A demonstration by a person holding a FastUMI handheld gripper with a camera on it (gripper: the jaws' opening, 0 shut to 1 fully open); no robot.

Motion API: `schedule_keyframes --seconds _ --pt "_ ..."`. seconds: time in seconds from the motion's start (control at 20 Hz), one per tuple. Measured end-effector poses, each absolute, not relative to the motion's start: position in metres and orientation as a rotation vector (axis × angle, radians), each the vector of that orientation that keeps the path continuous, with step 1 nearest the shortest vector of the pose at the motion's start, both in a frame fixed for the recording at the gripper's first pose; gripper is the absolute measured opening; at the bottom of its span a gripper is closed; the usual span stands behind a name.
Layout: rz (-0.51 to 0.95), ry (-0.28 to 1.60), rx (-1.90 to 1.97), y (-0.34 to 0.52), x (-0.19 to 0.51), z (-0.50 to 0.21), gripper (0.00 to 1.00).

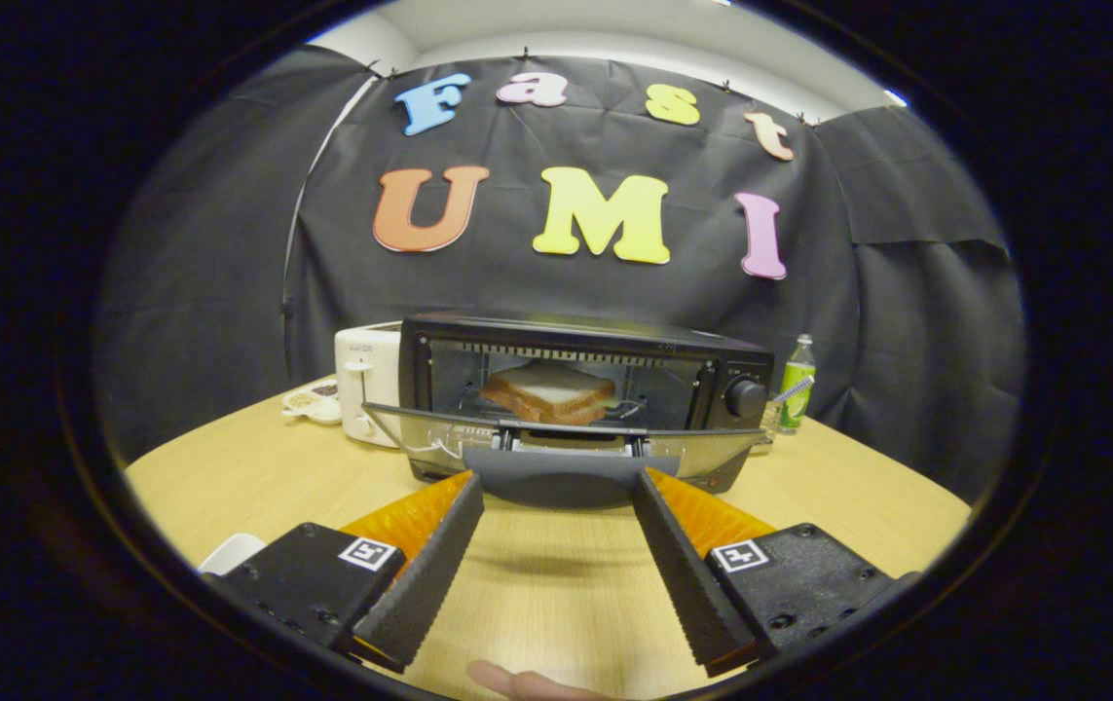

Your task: Open the toaster oven, put the food inside, and close the toaster oven door.

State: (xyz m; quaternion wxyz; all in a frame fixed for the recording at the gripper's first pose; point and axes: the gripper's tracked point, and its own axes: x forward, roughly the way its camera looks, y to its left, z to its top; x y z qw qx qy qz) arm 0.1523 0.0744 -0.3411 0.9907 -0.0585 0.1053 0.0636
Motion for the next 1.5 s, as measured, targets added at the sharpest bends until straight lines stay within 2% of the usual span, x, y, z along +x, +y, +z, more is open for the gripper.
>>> schedule_keyframes --seconds 0.45,0.6,0.9,1.0,1.1,1.25,1.35,1.5 --pt "0.143 0.115 -0.165 0.074 0.179 -0.293 1.0" --pt "0.141 0.066 -0.186 0.067 0.153 -0.265 1.0" --pt "0.075 0.145 -0.047 0.028 0.069 -0.218 1.0" --pt "0.093 0.147 0.015 0.02 0.047 -0.193 1.0" --pt "0.119 0.129 0.013 0.01 0.029 -0.164 1.0" --pt "0.073 0.065 -0.053 -0.018 0.003 -0.119 1.0" --pt "0.034 0.053 -0.045 -0.028 -0.014 -0.102 1.0" --pt "0.055 0.032 0.001 -0.023 -0.034 -0.08 1.0"
